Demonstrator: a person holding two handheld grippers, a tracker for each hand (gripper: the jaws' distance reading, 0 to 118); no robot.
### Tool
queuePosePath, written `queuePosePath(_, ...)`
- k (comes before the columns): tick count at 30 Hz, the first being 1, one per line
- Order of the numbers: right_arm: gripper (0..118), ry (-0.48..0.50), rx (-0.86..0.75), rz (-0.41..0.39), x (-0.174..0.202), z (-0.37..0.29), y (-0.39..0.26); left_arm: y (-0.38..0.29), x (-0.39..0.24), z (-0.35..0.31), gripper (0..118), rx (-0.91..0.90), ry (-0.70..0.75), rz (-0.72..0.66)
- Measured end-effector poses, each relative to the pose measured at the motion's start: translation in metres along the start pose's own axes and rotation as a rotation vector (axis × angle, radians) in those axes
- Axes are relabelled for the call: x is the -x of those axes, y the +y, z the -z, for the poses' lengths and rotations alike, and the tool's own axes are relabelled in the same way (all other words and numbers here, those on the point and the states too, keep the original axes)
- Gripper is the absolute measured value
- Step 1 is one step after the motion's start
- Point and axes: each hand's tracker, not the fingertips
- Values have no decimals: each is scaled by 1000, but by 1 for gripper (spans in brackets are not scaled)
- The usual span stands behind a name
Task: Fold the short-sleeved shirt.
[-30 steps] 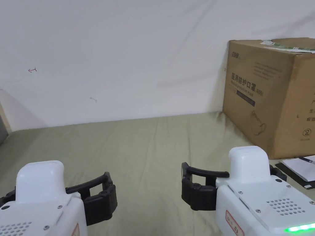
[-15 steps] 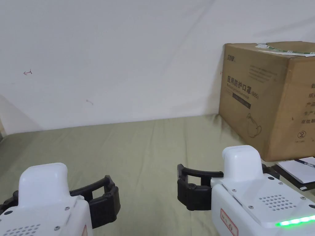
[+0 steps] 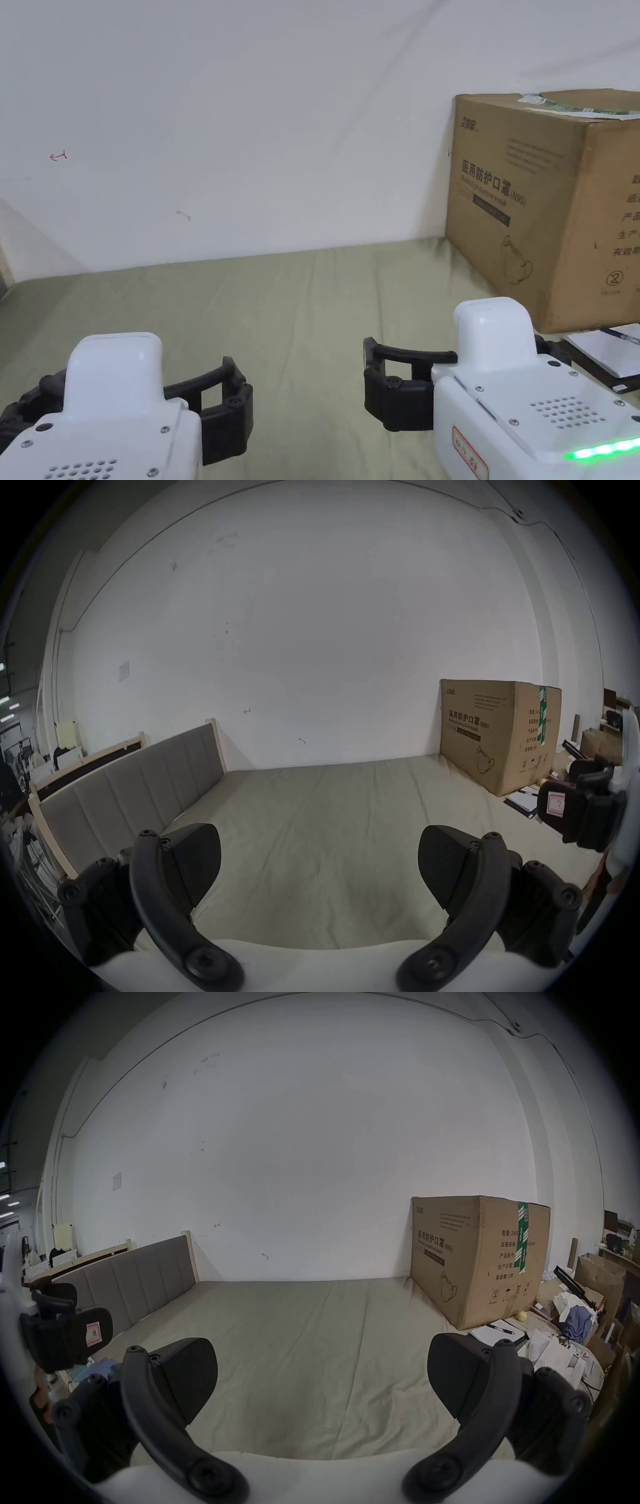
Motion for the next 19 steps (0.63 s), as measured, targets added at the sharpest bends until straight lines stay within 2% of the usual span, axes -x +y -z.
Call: queuePosePath(19, 118, 3, 5, -9, 1, -1, -1, 5, 9, -7, 114, -28, -15, -62)
